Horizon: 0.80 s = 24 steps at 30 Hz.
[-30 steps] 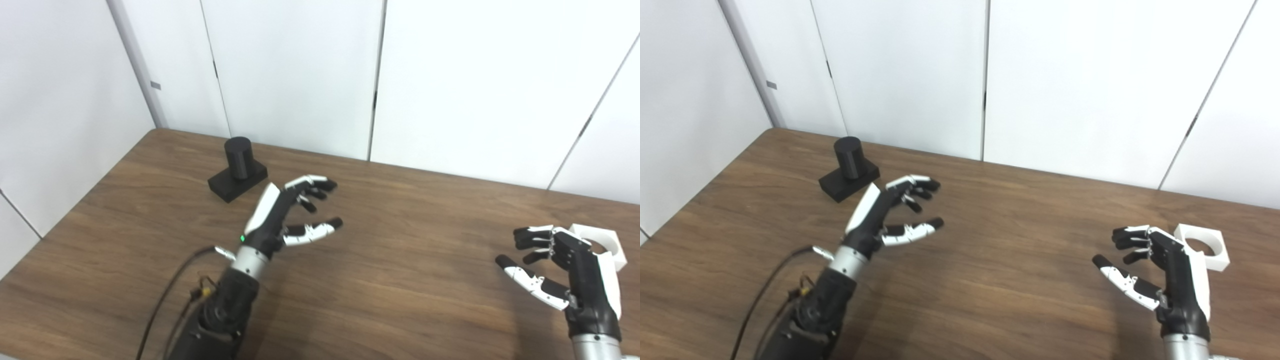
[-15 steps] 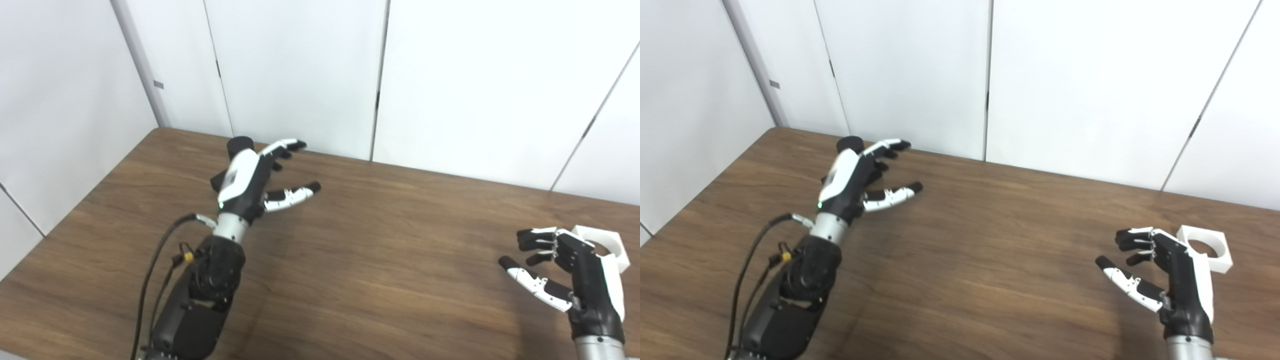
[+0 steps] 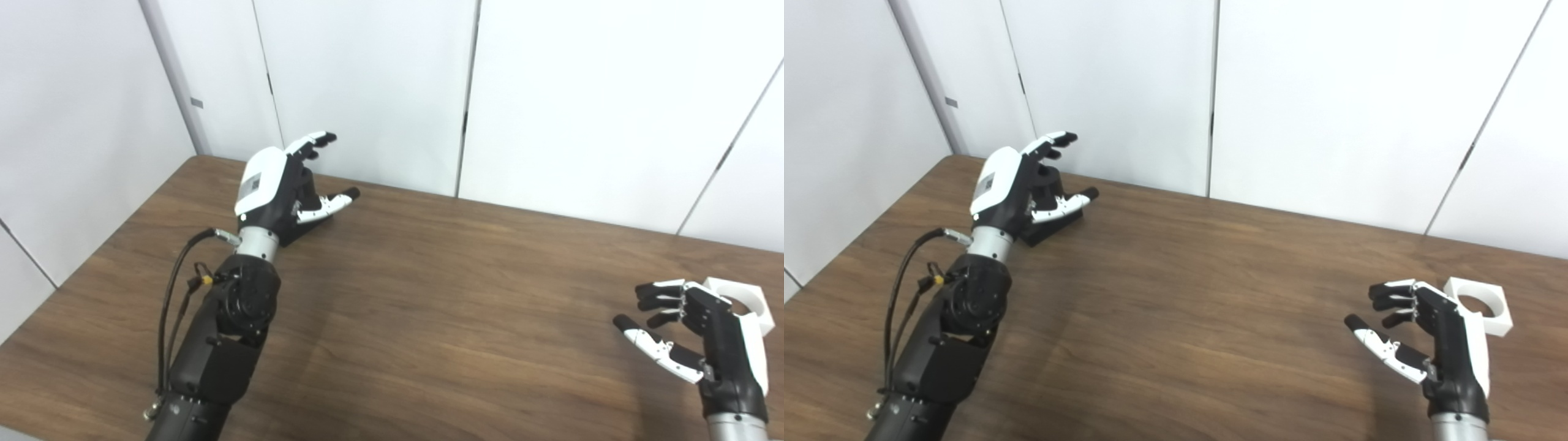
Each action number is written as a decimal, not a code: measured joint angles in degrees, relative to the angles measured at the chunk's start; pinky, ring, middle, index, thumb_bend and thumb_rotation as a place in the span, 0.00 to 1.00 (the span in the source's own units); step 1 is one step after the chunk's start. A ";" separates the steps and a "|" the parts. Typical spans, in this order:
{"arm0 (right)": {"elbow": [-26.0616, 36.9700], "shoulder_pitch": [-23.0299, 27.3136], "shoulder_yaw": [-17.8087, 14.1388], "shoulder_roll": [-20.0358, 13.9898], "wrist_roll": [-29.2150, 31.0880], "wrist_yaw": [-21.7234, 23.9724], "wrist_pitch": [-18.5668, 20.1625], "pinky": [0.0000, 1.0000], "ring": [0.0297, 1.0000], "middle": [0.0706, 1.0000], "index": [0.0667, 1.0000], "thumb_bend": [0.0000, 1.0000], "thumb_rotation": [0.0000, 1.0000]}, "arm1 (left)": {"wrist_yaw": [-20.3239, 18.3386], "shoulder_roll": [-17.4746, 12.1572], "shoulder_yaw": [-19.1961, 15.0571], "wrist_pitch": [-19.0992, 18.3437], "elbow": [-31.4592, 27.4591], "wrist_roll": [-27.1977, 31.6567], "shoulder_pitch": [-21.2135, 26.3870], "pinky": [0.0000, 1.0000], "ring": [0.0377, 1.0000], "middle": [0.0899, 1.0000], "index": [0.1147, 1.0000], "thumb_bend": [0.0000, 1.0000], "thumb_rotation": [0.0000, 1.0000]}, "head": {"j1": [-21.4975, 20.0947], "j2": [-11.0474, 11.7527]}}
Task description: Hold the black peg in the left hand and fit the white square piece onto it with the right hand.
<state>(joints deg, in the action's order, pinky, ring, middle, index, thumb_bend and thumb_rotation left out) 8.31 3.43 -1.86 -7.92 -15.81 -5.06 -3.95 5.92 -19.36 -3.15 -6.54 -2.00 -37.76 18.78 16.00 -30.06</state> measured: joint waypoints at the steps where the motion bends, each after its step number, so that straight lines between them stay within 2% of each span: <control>1: 0.00 -0.01 -0.01 -0.01 0.02 0.00 0.00 0.42 0.53 0.57 0.45 0.50 0.11 | 0.54 -0.28 -0.17 -0.05 0.34 -0.49 0.41 0.68 0.82 0.84 0.80 0.76 0.33 | 0.09 0.00; 7: 0.00 -0.03 -0.24 -0.06 0.83 0.08 0.00 0.42 0.54 0.57 0.45 0.50 0.11 | 2.86 -3.04 -1.35 -0.14 5.12 -1.01 2.59 0.68 0.82 0.85 0.79 0.75 0.28 | 0.18 0.00; 14: 0.03 -0.02 -0.30 -0.11 0.88 0.14 0.00 0.41 0.53 0.56 0.45 0.50 0.11 | 3.56 -5.12 -1.17 -0.46 8.40 -1.37 3.52 0.65 0.80 0.83 0.78 0.79 0.30 | 0.09 -0.26; 18: 0.05 -0.02 -0.33 -0.11 0.90 0.14 0.02 0.41 0.53 0.56 0.45 0.50 0.11 | 3.83 -6.06 -0.35 -3.59 9.42 -3.48 4.35 0.68 0.84 0.86 0.79 0.80 0.34 | 0.09 -0.26; 21: 0.22 -0.02 -0.34 -0.10 0.93 0.15 0.07 0.42 0.54 0.57 0.45 0.50 0.11 | 2.53 -6.86 0.57 -6.59 9.61 -4.39 4.85 0.71 0.87 0.88 0.78 0.80 0.35 | 0.18 -0.35; 24: 0.28 -0.03 -0.39 -0.10 0.91 0.15 0.14 0.42 0.54 0.57 0.45 0.50 0.11 | 1.97 -7.77 1.55 -7.88 10.24 -4.93 5.32 0.72 0.88 0.88 0.77 0.80 0.36 | 0.18 -0.44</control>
<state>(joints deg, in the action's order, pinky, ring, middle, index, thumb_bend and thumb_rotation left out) 8.60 3.41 -2.26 -8.03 -14.90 -4.91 -3.81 7.90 -27.13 -1.60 -14.42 8.24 -42.69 24.10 16.17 -30.50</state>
